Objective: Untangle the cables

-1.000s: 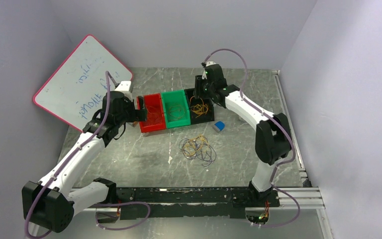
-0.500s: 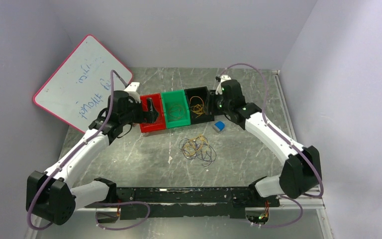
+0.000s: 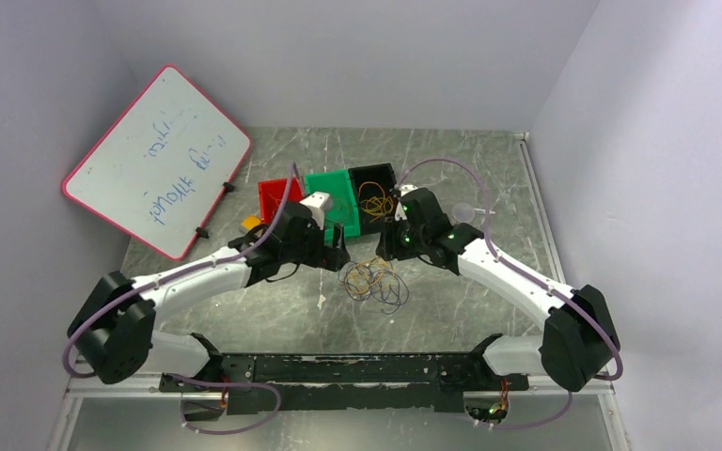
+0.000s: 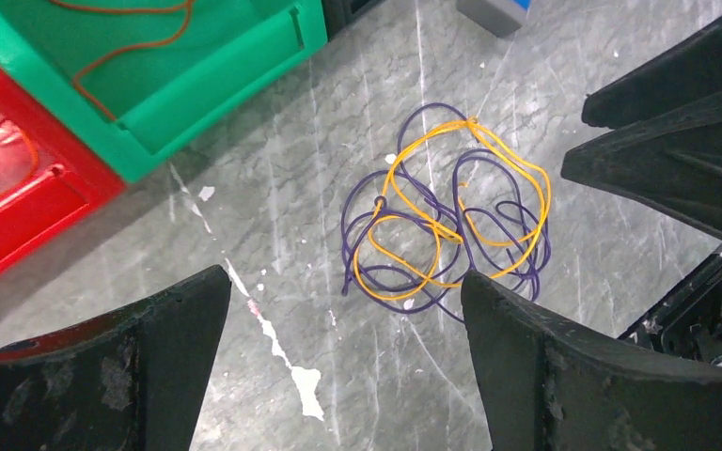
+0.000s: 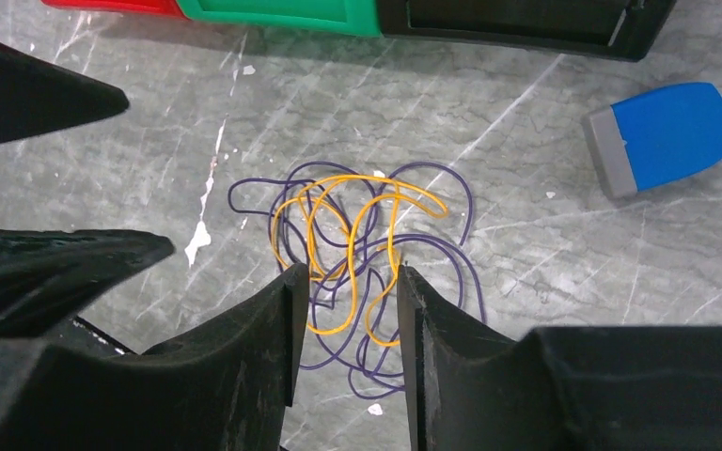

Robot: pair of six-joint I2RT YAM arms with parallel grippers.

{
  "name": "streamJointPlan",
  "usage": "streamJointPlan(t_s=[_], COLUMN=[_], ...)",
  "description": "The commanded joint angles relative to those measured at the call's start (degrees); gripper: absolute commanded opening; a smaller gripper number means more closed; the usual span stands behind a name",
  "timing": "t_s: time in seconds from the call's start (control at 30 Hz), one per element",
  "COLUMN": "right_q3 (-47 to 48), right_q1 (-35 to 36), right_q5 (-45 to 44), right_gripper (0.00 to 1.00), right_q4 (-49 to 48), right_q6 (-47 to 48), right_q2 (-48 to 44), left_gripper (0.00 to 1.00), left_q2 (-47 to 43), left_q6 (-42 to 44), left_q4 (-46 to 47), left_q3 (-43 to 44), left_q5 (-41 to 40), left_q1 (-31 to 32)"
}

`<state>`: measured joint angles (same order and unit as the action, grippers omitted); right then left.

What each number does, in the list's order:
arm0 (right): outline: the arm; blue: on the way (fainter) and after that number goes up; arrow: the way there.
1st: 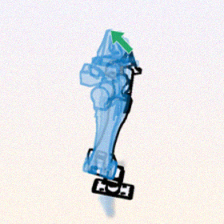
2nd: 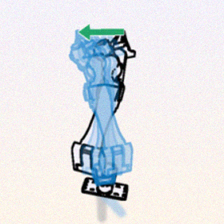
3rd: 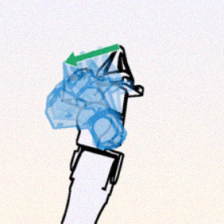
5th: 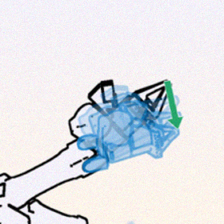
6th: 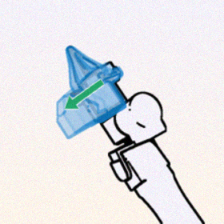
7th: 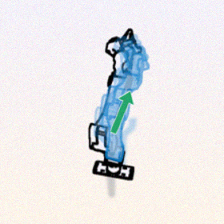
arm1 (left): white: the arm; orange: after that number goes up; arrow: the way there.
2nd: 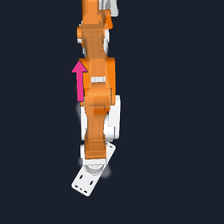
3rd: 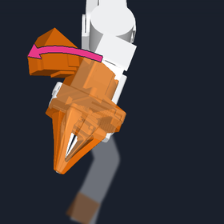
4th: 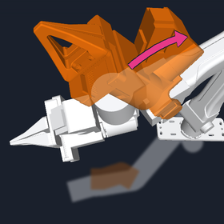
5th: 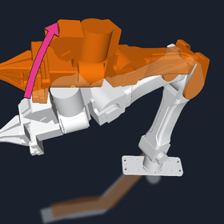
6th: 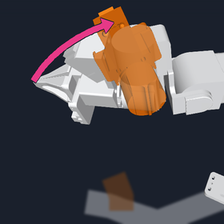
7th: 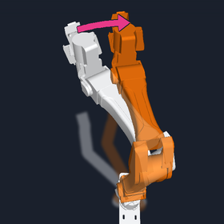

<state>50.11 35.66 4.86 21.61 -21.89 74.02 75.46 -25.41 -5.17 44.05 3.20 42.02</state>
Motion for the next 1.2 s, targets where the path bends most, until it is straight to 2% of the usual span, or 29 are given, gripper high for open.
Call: streamJointPlan(t_s=[0.0,0.33,0.47,0.63,0.87,1.0,1.17], right_q3=[0.15,-4.74,-5.72,-7.17,-9.02,-10.61,-10.00], right_q1=[0.75,5.45,6.56,6.66,6.63,6.73,6.75], right_q5=[-2.47,-6.81,-9.05,-7.42,-8.39,-10.61,-12.88], right_gripper=[0.41,0.39,0.39,0.38,0.24,0.13,0.02], right_q4=[2.48,2.18,1.96,-1.88,-9.70,-11.99,-9.19], right_q6=[-2.70,-15.73,-17.96,-19.18,-20.77,-22.10,-21.36], right_q2=[-0.28,-1.71,-1.37,0.22,2.69,-1.07,-6.64], left_gripper=[0.97,0.96,0.96,0.95,0.95,0.92,0.85], left_q2=[3.39,7.12,7.71,8.71,10.13,12.18,15.72], left_q6=[-3.22,-2.23,-2.15,-1.16,-1.22,-0.62,-0.30], left_q4=[5.87,6.67,6.97,6.66,8.84,10.46,12.60], left_q3=[-0.61,0.75,0.76,1.03,1.06,1.69,2.53], left_q5=[-3.19,-5.22,-4.76,-5.30,-4.22,-3.14,-1.36], left_q1=[2.12,3.43,3.42,3.43,3.51,3.76,4.18])
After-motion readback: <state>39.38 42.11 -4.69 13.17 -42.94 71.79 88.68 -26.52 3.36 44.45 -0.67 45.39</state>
